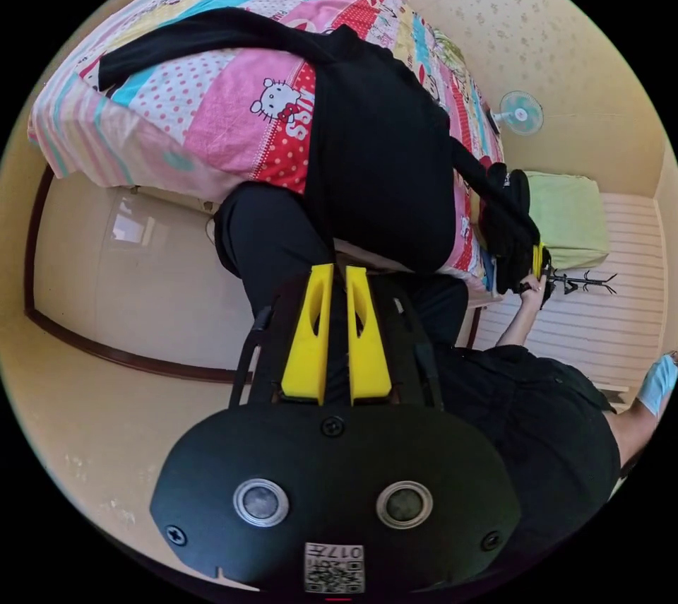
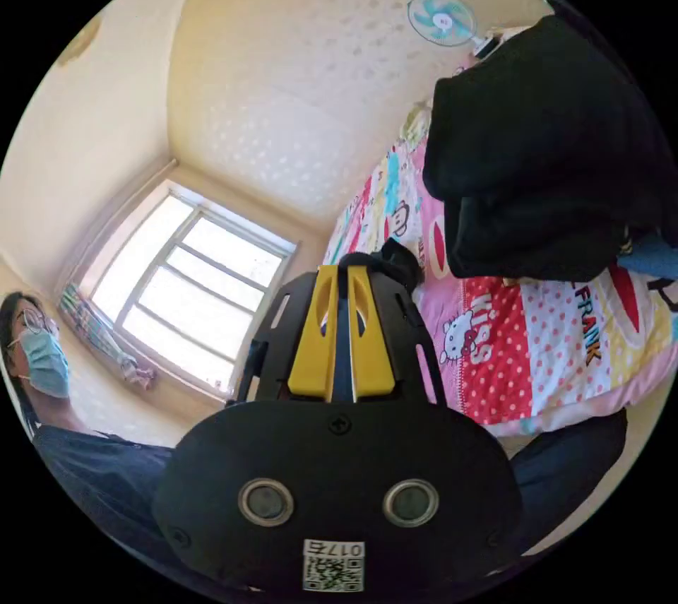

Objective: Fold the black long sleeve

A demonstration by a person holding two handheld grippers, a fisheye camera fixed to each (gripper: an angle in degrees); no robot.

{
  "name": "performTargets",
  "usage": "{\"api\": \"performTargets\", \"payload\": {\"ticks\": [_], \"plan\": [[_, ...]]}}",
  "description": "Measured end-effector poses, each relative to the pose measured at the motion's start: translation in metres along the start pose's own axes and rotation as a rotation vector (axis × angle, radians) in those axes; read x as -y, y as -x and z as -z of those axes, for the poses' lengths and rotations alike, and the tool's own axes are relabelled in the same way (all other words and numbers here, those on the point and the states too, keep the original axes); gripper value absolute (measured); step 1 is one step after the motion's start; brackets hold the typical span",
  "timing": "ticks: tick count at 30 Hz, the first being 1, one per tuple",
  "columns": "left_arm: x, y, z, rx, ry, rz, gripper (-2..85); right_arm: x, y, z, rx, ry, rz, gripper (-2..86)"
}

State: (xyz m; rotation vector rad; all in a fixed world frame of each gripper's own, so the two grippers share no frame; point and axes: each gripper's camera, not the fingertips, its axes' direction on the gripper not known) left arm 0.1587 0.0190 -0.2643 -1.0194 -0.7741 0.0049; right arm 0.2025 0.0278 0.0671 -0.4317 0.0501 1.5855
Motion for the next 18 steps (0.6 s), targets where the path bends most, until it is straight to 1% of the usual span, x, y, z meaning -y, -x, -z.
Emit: {"api": "performTargets", "payload": {"ticks": [1, 2, 4, 6, 7, 8, 10, 12, 14, 16, 18], "plan": [[-0.001, 0.0, -0.003, -0.006, 0.005, 0.001, 4.5, 0.012, -0.014, 0.028, -0.043, -0.064, -0.085, 3.8], [-0.002, 0.001, -0.008, -0.022, 0.012, 0.002, 4.6, 0.021, -0.034, 0.047, -0.127, -0.057, -0.169, 4.1], [-0.004, -0.001, -0.015, -0.048, 0.015, -0.004, 4.8, 0.025, -0.061, 0.067, -0.22, -0.016, -0.243, 4.8], [-0.007, -0.004, -0.023, -0.053, 0.018, -0.01, 5.0, 0.011, -0.079, 0.086, -0.309, -0.04, -0.264, 6.1], [-0.008, -0.005, -0.024, -0.049, 0.021, -0.01, 5.1, -0.003, -0.085, 0.1, -0.339, -0.088, -0.274, 7.0], [-0.009, -0.006, -0.028, -0.037, 0.031, -0.009, 5.1, -0.019, -0.089, 0.114, -0.329, -0.144, -0.267, 8.2], [-0.01, -0.008, -0.032, -0.018, 0.05, -0.011, 5.1, -0.039, -0.093, 0.129, -0.321, -0.195, -0.272, 9.3], [-0.01, -0.01, -0.036, -0.01, 0.069, -0.017, 5.1, -0.052, -0.104, 0.127, -0.299, -0.163, -0.332, 10.3], [-0.008, -0.012, -0.037, -0.016, 0.07, -0.026, 5.2, -0.061, -0.116, 0.098, -0.154, -0.059, -0.354, 12.6], [-0.006, -0.015, -0.037, -0.028, 0.06, -0.041, 5.2, -0.069, -0.121, 0.067, -0.072, -0.007, -0.346, 13.7], [-0.006, -0.021, -0.037, -0.042, 0.049, -0.056, 5.2, -0.077, -0.126, 0.043, -0.106, 0.035, -0.356, 14.1]]}}
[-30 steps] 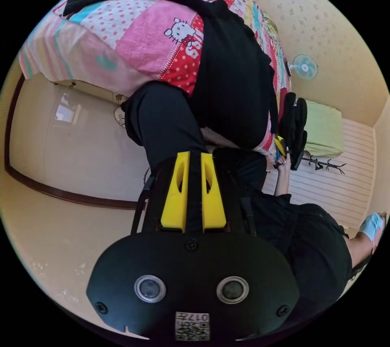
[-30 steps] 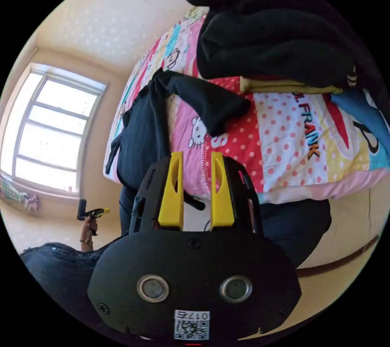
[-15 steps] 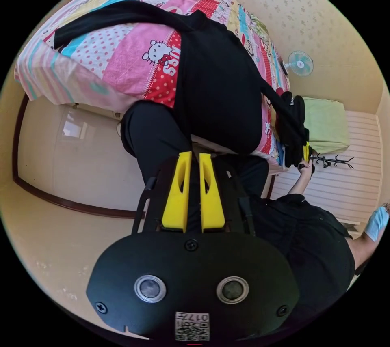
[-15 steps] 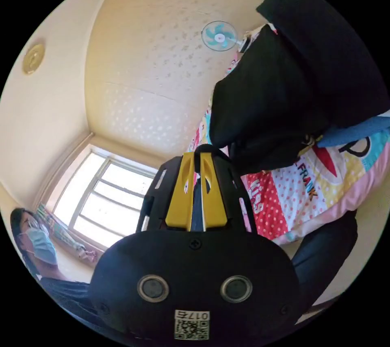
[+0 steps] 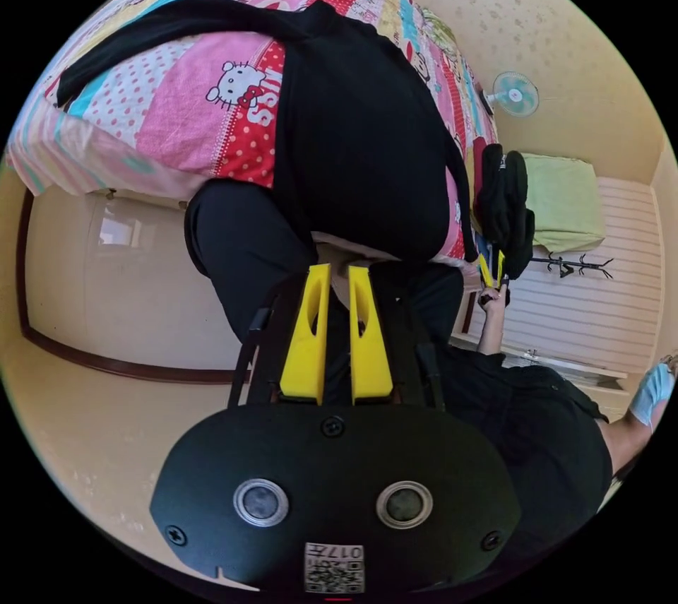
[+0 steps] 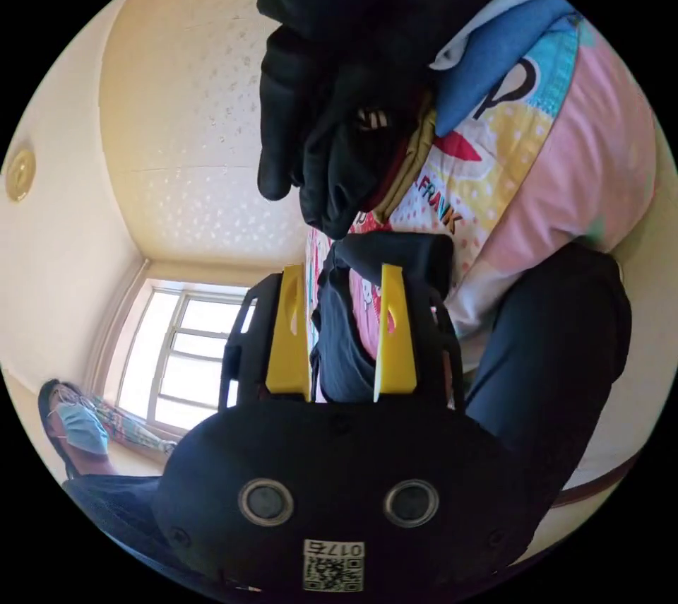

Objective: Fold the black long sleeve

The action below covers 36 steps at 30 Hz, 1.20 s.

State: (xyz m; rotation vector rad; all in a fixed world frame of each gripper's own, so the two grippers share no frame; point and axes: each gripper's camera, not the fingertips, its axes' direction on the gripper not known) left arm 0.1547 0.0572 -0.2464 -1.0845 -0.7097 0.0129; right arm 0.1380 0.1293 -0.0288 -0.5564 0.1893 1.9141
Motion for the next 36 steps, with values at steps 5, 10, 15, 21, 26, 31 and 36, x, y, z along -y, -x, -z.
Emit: {"api": "performTargets", "payload": {"ticks": [5, 10, 15, 21, 26, 31, 36], "plan": [[-0.019, -0.004, 0.006, 0.053, -0.021, -0.02, 5.2, -0.017, 0.022, -0.017, -0.365, -0.072, 0.113, 13.0], [-0.042, 0.026, 0.015, -0.022, -0.083, 0.034, 5.1, -0.015, 0.037, -0.029, -0.622, -0.091, 0.228, 13.8], [-0.044, 0.048, 0.023, -0.214, -0.158, 0.051, 5.2, -0.008, 0.016, -0.061, -0.467, 0.091, 0.224, 8.2], [-0.049, 0.071, 0.028, -0.228, -0.192, 0.056, 5.3, -0.048, 0.158, -0.06, 0.009, 0.052, 0.556, 3.7], [-0.05, 0.087, 0.026, -0.314, -0.172, 0.029, 6.4, 0.018, 0.258, -0.116, -0.159, 0.021, 0.625, 3.1], [-0.072, 0.1, 0.037, -0.346, -0.211, 0.05, 6.5, 0.0, 0.351, -0.242, -0.196, 0.107, 0.78, 3.3], [-0.084, 0.11, 0.04, -0.332, -0.177, 0.082, 7.3, -0.096, 0.387, -0.438, 0.034, 0.508, 0.898, 4.6]]}}
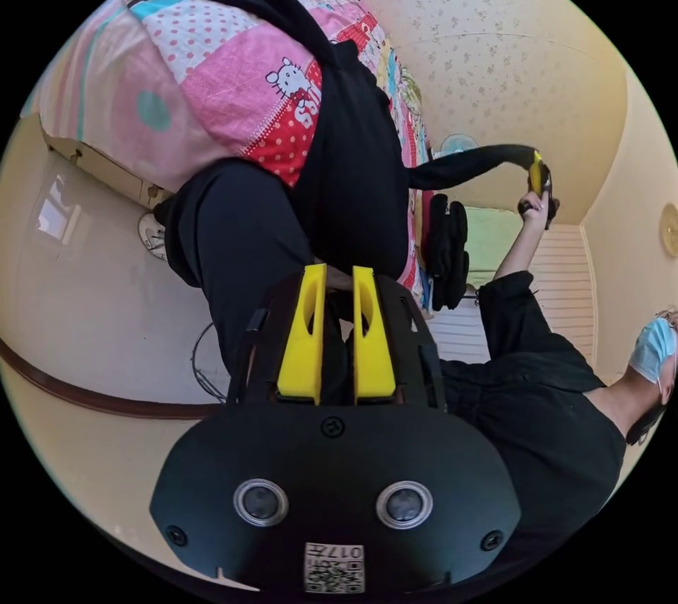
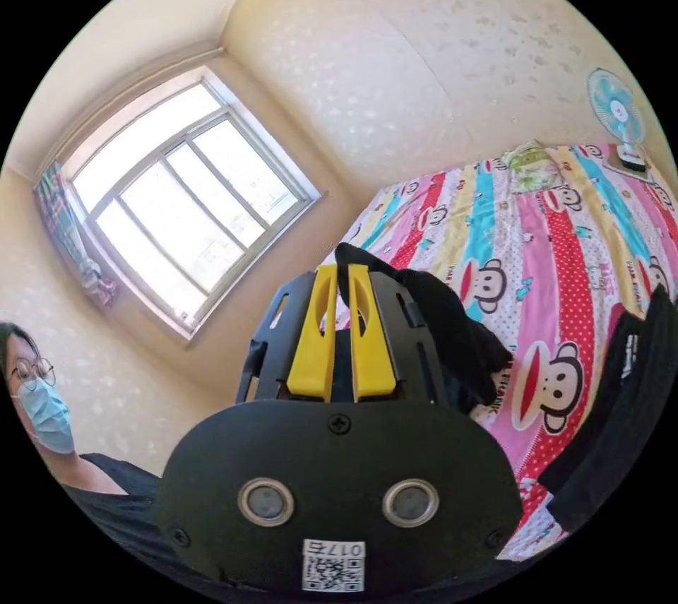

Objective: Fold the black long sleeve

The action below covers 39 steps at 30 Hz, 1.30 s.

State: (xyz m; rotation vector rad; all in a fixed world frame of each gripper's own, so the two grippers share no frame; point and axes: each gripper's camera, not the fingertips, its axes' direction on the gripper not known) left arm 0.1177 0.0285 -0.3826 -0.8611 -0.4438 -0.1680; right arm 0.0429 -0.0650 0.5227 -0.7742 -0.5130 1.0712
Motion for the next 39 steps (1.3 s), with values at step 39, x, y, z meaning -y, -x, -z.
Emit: {"api": "performTargets", "payload": {"ticks": [39], "plan": [[0.13, -0.075, 0.102, 0.012, -0.083, -0.042, 12.1, -0.081, -0.344, -0.319, -0.883, 0.458, -0.222, 4.3]]}}
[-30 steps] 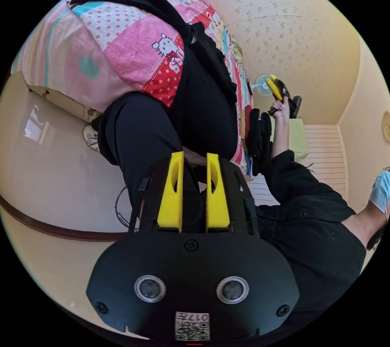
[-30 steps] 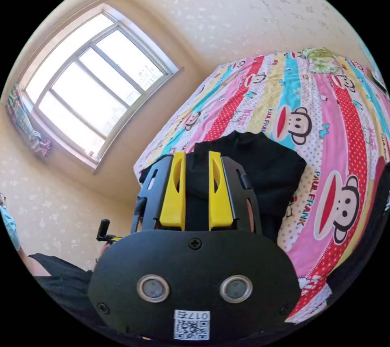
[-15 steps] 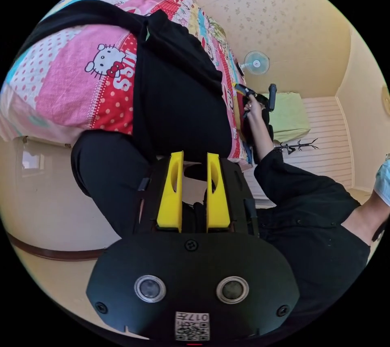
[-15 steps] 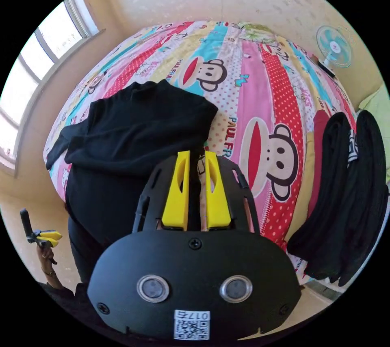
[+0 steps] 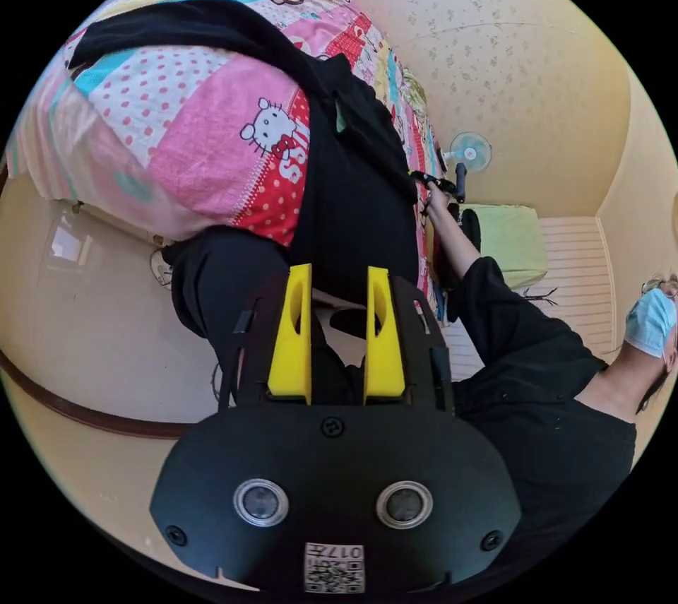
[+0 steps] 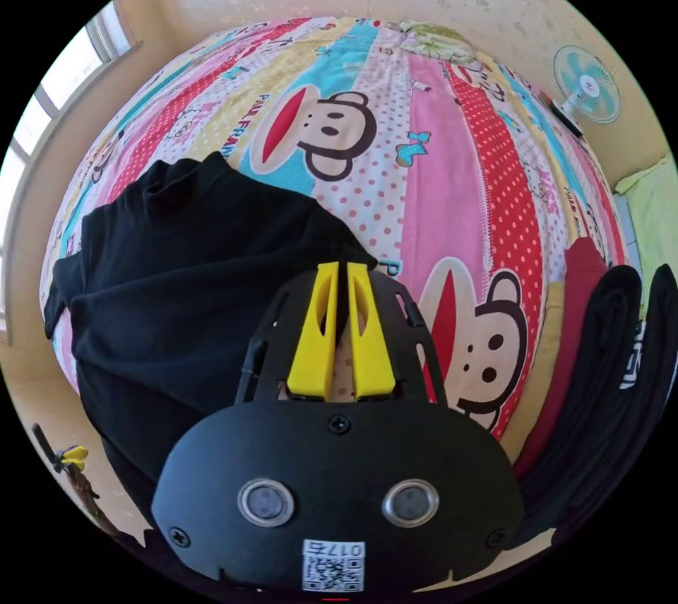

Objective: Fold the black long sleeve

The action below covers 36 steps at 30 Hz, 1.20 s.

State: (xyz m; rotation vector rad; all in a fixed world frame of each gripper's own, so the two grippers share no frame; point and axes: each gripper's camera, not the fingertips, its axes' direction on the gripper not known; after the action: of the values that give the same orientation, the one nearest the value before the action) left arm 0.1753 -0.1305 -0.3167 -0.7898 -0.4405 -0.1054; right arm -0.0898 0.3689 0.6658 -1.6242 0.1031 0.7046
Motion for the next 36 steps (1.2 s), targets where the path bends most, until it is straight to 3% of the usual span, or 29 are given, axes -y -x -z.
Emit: {"api": "performTargets", "payload": {"ticks": [3, 5, 8, 10, 13, 14, 18, 21, 25, 27, 30, 36], "plan": [[0.052, 0.015, 0.031, -0.05, -0.159, 0.05, 13.1, -0.028, -0.002, 0.031, 0.012, -0.197, -0.011, 6.5], [0.087, 0.024, 0.045, -0.036, -0.22, 0.091, 15.3, -0.057, 0.01, 0.06, 0.129, -0.354, 0.044, 8.6], [0.131, 0.047, 0.07, 0.071, -0.346, 0.247, 18.0, -0.084, 0.034, 0.07, 0.379, -0.416, 0.179, 9.7], [0.143, 0.067, 0.085, 0.143, -0.451, 0.396, 19.8, -0.093, 0.052, 0.051, 0.466, -0.331, 0.252, 10.1], [0.147, 0.101, 0.089, 0.001, -0.584, 0.571, 20.0, -0.124, 0.074, -0.015, 0.408, -0.198, 0.23, 10.6], [0.148, 0.107, 0.09, -0.08, -0.644, 0.597, 20.3, -0.144, 0.073, -0.011, 0.354, -0.344, 0.247, 10.4], [0.165, 0.109, 0.093, -0.026, -0.622, 0.706, 17.8, -0.138, 0.081, -0.011, 0.189, -0.306, 0.28, 9.4], [0.174, 0.095, 0.097, 0.021, -0.591, 0.656, 16.6, -0.134, 0.067, -0.012, 0.183, -0.304, 0.286, 9.2], [0.16, 0.074, 0.111, -0.046, -0.711, 0.474, 11.2, -0.122, 0.01, -0.014, 0.382, -0.286, 0.208, 8.6], [0.152, 0.08, 0.116, -0.018, -0.78, 0.515, 13.2, -0.118, -0.012, -0.015, 0.458, -0.284, 0.179, 7.8], [0.162, 0.109, 0.099, -0.078, -0.713, 0.606, 15.5, -0.113, -0.041, -0.016, 0.542, -0.279, 0.163, 6.8], [0.146, 0.121, 0.085, -0.098, -0.813, 0.611, 9.0, -0.103, -0.099, -0.016, 0.689, -0.271, 0.106, 4.2]]}}
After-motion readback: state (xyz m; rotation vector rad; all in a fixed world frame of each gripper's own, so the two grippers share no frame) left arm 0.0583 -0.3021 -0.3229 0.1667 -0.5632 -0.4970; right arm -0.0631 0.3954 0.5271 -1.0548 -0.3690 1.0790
